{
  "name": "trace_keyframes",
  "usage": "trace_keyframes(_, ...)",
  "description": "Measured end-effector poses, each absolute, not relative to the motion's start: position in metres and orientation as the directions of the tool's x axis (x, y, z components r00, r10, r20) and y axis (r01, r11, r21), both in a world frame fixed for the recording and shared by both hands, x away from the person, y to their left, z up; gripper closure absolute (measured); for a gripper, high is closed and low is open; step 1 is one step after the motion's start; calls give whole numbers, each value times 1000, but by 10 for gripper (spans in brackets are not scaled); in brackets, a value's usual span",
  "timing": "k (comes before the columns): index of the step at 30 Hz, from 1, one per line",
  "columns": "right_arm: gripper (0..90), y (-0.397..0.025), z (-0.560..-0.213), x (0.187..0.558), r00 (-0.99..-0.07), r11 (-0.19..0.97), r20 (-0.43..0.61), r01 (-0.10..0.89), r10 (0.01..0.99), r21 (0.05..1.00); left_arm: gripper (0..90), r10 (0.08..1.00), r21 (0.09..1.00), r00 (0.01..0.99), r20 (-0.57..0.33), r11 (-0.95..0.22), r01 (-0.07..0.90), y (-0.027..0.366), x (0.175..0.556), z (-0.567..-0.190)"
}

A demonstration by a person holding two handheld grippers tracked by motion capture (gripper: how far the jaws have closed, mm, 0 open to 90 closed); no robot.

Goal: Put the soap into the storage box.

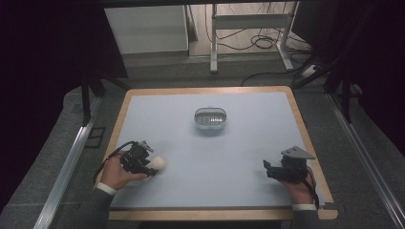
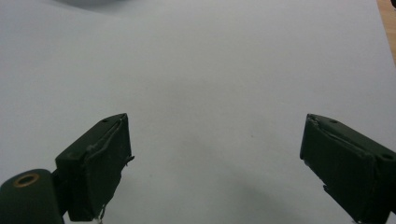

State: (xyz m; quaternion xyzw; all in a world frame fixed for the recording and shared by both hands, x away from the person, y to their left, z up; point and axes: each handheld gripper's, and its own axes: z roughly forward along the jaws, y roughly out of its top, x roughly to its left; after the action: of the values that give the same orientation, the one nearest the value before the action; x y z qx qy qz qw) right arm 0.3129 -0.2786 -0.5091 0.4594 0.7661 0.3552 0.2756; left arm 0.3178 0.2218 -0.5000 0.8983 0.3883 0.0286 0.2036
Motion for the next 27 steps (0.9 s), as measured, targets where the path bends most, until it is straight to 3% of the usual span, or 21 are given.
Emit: trace_keyframes(27, 86, -279, -510, 313, -423, 327, -99, 511, 901, 795, 496, 711, 452, 695, -107, -588, 671, 225, 332, -480)
